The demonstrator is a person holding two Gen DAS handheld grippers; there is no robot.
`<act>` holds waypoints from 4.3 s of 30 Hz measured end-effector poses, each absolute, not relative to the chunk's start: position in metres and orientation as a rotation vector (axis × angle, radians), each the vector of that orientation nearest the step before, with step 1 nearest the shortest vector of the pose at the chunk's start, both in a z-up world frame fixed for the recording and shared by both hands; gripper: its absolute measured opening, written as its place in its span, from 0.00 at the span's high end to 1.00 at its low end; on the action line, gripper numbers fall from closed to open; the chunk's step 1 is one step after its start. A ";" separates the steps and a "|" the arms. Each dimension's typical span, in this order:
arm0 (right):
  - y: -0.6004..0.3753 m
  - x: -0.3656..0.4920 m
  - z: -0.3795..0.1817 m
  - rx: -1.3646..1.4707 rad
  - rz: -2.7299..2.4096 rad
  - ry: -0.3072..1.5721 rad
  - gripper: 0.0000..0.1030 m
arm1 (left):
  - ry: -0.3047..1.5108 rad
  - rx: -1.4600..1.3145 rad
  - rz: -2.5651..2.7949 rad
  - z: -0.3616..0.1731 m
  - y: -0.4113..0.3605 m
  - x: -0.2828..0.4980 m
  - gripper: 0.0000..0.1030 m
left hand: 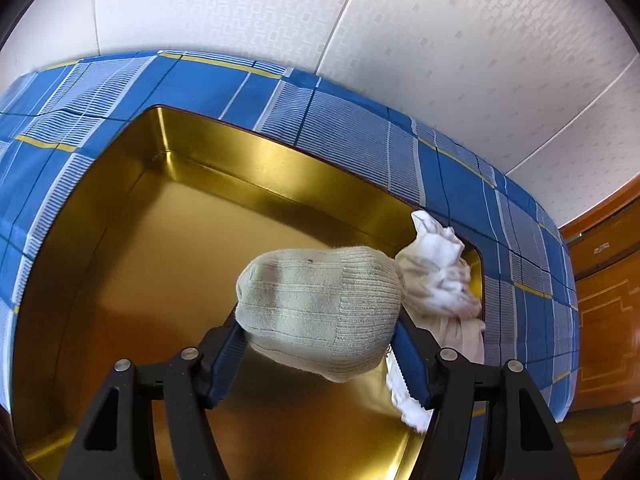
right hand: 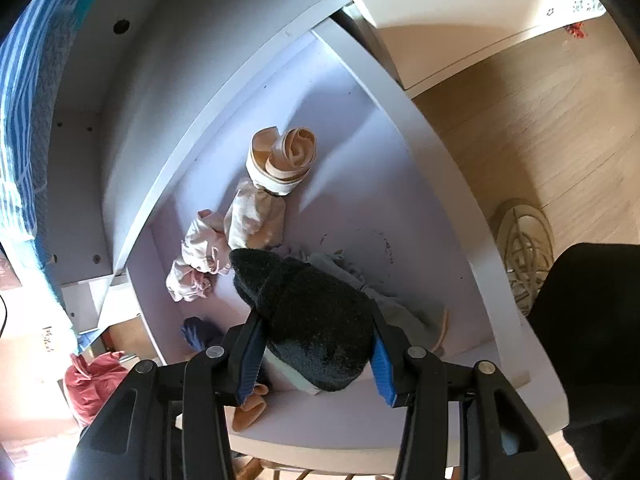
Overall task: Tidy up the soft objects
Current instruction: 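Lower the green hat into the tray and open left tool while right holds black sock, then move the left tool back down over the drawer of clothes, then grasp the grey sock with purple stitching using the left tool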
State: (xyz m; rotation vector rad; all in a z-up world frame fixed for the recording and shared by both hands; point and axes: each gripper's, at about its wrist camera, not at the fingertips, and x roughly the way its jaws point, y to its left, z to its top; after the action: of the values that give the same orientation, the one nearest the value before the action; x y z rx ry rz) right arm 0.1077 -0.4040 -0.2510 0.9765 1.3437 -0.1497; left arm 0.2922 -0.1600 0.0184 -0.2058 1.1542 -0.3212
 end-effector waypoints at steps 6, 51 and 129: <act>-0.403 0.110 -0.253 0.999 -0.152 1.332 0.55 | 1.156 -0.267 -0.282 0.009 -0.159 0.304 0.23; -0.408 0.119 -0.256 0.922 -0.214 1.320 0.55 | 0.873 0.046 -0.523 0.006 -0.073 0.027 0.04; -0.376 0.091 -0.187 0.839 -0.023 1.296 0.55 | 1.515 0.274 -0.413 -0.288 -0.070 0.030 0.60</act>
State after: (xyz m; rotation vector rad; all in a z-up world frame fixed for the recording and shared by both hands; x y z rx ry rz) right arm 0.0905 -0.3760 -0.1870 0.8393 1.2959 -0.0235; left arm 0.0303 -0.0698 -0.2880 0.2744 1.5145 -0.4135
